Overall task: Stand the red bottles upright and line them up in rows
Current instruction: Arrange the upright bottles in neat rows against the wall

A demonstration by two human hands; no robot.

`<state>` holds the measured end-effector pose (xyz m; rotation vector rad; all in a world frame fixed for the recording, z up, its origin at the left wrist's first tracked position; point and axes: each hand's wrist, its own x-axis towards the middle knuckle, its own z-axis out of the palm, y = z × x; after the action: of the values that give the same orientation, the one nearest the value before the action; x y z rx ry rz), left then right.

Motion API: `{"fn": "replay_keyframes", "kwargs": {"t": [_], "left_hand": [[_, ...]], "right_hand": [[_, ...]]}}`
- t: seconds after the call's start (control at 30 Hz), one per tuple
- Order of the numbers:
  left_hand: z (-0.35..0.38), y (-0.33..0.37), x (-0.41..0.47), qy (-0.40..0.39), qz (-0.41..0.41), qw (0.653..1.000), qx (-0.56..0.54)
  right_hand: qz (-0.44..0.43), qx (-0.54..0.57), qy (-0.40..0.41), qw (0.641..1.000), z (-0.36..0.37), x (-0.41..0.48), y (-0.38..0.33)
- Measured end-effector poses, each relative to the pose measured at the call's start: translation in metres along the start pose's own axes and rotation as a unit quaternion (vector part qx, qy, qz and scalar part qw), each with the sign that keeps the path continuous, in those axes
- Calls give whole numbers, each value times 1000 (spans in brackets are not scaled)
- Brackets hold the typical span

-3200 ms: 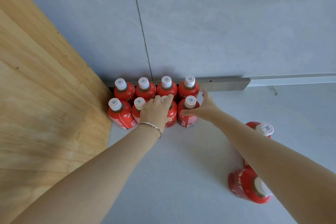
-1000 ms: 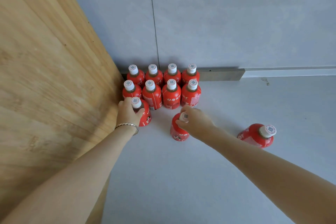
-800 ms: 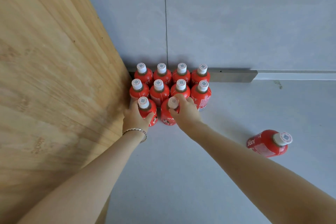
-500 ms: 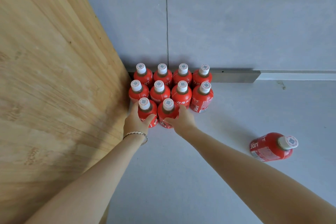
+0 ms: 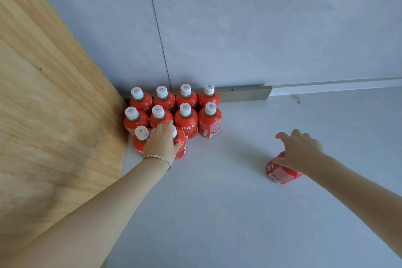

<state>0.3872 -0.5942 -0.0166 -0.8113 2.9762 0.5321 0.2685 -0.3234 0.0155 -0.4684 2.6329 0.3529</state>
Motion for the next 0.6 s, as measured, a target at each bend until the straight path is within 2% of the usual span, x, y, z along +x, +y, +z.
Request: {"fn": "replay_keyframes", "kwargs": {"t": [0.07, 0.1, 0.2, 0.27, 0.37, 0.5, 0.6], "left_hand": [[0, 2, 1, -13, -5, 1000, 17], [1, 3, 1, -14, -7, 1000, 20], [3, 1, 3, -10, -11, 1000, 16], [4, 0, 3, -4, -12, 1000, 13], [5, 0, 1, 4, -11, 1000, 13], [5, -2, 1, 6, -5, 1000, 17], [5, -2, 2, -6, -7, 1000, 19]], "right_hand": [[21, 26, -55, 998, 10, -2, 12], [18, 59, -52, 997, 14, -2, 14], [5, 154, 24, 988, 14, -1, 11], [-13, 164, 31, 986, 9, 0, 1], [-55, 201, 37, 977, -2, 0, -31], [-101, 320, 36, 941, -15, 6, -91], [-151, 350, 22, 924, -21, 15, -131]]}}
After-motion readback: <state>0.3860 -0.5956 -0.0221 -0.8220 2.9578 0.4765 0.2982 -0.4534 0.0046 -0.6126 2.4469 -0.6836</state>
